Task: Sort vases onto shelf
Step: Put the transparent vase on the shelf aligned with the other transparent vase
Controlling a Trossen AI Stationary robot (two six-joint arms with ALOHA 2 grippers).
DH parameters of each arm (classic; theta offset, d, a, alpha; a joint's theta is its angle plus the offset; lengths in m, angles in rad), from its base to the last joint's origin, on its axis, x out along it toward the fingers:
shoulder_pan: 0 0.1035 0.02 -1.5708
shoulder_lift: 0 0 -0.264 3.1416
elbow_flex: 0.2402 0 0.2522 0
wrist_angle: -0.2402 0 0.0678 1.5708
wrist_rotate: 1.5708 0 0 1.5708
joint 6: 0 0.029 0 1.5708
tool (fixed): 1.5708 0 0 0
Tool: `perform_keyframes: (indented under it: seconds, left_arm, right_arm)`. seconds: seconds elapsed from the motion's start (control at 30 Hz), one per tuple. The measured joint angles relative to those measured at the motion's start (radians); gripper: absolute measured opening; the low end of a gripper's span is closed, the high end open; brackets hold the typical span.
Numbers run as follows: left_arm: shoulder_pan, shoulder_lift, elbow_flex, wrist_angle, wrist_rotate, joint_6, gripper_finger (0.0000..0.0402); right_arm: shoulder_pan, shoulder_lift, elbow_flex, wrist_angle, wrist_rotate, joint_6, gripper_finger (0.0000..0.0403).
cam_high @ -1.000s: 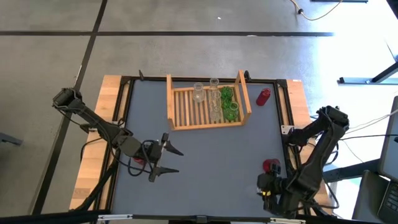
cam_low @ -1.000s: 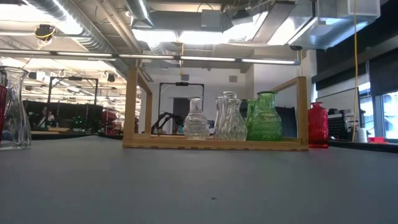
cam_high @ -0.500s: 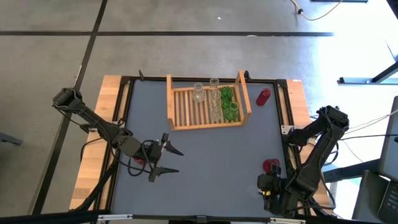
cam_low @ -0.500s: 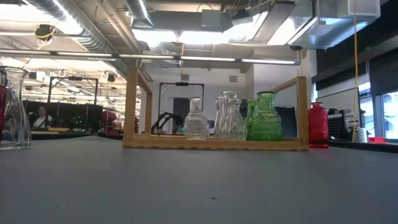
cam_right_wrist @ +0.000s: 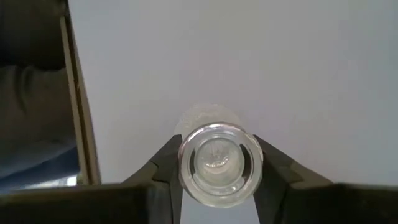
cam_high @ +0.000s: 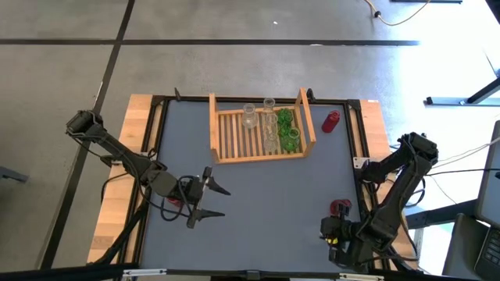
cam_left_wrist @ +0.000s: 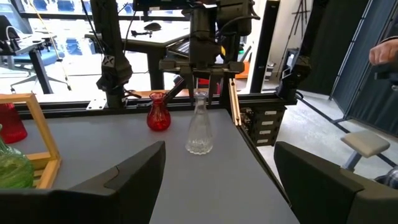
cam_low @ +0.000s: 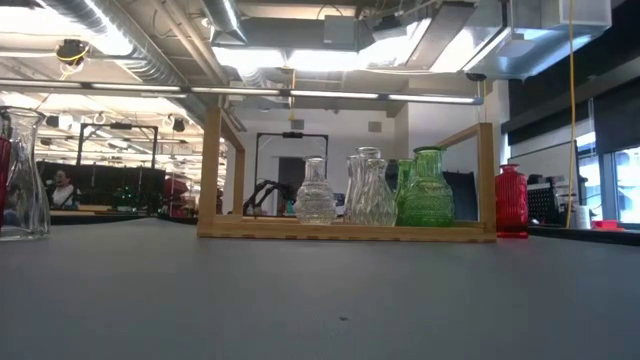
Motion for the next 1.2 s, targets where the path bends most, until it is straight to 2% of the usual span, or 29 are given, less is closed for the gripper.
perform_keyframes:
  seconds: [0.4,0.8,1.2]
  left_arm:
    - [0.005,0.000,0.000,0.000,-0.028,0.041,0.0295]
    - [0.009,0.000,0.000,-0.025,-0.029,0.106,0.0295]
    - [0.017,0.000,0.000,-0.067,-0.030,0.112,0.0295]
  right_arm:
    - [-0.184,0.004,0.000,0.152,0.143,-0.370,0.0121]
    - [-0.379,0.044,0.002,0.332,0.051,-0.723,0.0125]
    - [-0.525,0.041,0.186,0.231,0.043,-0.989,0.0126]
